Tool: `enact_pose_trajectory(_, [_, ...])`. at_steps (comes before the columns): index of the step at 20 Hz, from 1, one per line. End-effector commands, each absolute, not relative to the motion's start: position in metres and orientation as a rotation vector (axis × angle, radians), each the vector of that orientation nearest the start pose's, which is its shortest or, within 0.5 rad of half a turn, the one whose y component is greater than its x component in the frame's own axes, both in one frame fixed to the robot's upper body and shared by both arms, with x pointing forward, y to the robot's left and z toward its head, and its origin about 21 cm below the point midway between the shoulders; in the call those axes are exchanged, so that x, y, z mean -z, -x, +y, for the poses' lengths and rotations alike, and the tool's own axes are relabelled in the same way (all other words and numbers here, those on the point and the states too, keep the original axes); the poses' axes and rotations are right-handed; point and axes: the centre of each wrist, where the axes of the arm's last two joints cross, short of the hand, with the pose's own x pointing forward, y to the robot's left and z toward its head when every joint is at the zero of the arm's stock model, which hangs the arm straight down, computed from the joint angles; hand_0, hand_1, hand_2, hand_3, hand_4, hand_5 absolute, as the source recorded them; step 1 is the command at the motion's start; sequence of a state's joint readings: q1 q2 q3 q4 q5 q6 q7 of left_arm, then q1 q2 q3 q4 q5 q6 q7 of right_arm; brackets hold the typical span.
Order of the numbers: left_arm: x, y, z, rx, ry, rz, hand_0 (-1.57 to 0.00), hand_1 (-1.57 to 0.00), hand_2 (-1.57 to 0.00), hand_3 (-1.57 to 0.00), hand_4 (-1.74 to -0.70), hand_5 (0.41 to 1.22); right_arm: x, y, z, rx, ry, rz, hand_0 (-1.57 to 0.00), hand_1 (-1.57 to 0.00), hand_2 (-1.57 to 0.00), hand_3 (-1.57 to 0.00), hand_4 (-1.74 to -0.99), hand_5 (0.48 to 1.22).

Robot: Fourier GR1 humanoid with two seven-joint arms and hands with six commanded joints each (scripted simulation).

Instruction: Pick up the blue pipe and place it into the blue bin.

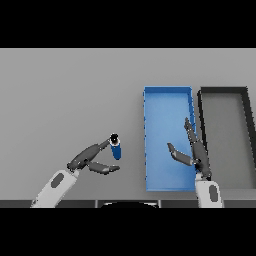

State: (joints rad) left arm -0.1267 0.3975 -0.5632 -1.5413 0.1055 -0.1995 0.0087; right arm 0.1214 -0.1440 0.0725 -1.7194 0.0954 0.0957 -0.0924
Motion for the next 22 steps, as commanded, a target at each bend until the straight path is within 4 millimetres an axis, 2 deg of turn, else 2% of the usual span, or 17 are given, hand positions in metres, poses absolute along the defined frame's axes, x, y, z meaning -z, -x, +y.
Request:
enact_pose_trajectory(1, [0.004,-0.246,0.182,0.843,0.359,-1.371,0.00,0.00,0.00,0.00,-1.12,0.450,-0.012,-0.216,-0.254,-0.297,0.063,-1.665,0.00,0.00,0.00,0.00,-1.273,0.607])
enact_pose_trajectory(6, [0.016,-0.254,0.162,0.866,0.357,-1.415,0.00,0.00,0.00,0.00,-1.07,0.445,-0.014,-0.213,-0.258,-0.291,0.071,-1.676,0.00,0.00,0.00,0.00,-1.267,0.598])
enact_pose_trajectory(8, [0.016,-0.262,0.157,0.838,0.411,-1.425,0.00,0.00,0.00,0.00,-1.09,0.477,-0.012,-0.214,-0.257,-0.289,0.068,-1.653,0.00,0.00,0.00,0.00,-1.264,0.598])
enact_pose_trajectory(9, [0.018,-0.263,0.148,0.819,0.435,-1.430,0.00,0.00,-0.02,-0.02,-1.11,0.507,-0.011,-0.213,-0.257,-0.291,0.068,-1.656,0.00,0.00,0.00,0.00,-1.267,0.600])
enact_pose_trajectory(10, [0.017,-0.263,0.147,0.787,0.461,-1.452,0.00,-0.03,-0.11,-0.10,-1.14,0.550,-0.010,-0.214,-0.257,-0.287,0.068,-1.659,0.00,0.00,0.00,0.00,-1.266,0.601])
enact_pose_trajectory(11, [0.020,-0.265,0.145,0.756,0.473,-1.438,-0.02,-0.16,-0.29,-0.26,-1.21,0.607,-0.011,-0.217,-0.258,-0.288,0.073,-1.662,0.00,0.00,0.00,0.00,-1.261,0.600])
enact_pose_trajectory(12, [0.023,-0.267,0.141,0.718,0.487,-1.420,-0.19,-0.35,-0.48,-0.52,-1.25,0.730,-0.011,-0.216,-0.258,-0.286,0.075,-1.667,0.00,0.00,0.00,0.00,-1.260,0.600])
enact_pose_trajectory(13, [0.024,-0.267,0.137,0.684,0.485,-1.432,-0.44,-0.59,-0.70,-0.72,-1.35,0.828,-0.012,-0.216,-0.259,-0.291,0.078,-1.679,0.00,0.00,0.00,0.00,-1.259,0.602])
enact_pose_trajectory(15, [0.027,-0.266,0.135,0.661,0.485,-1.443,-0.85,-0.94,-1.01,-1.00,-1.48,0.969,-0.008,-0.215,-0.255,-0.300,0.069,-1.677,0.00,0.00,0.00,0.00,-1.261,0.609])
enact_pose_trajectory(18, [0.027,-0.257,0.128,0.668,0.492,-1.492,-1.20,-1.25,-1.29,-1.21,-1.60,1.092,-0.012,-0.218,-0.254,-0.291,0.068,-1.684,0.00,0.00,0.00,0.00,-1.260,0.614])
enact_pose_trajectory(19, [0.030,-0.252,0.127,0.676,0.489,-1.513,-1.28,-1.31,-1.34,-1.27,-1.63,1.118,-0.015,-0.219,-0.257,-0.296,0.069,-1.685,0.00,0.00,0.00,0.00,-1.258,0.615])
enact_pose_trajectory(22, [0.019,-0.256,0.121,0.675,0.496,-1.570,-1.42,-1.44,-1.45,-1.37,-1.68,1.168,-0.011,-0.219,-0.258,-0.304,0.065,-1.670,0.00,0.00,0.00,0.00,-1.250,0.622])
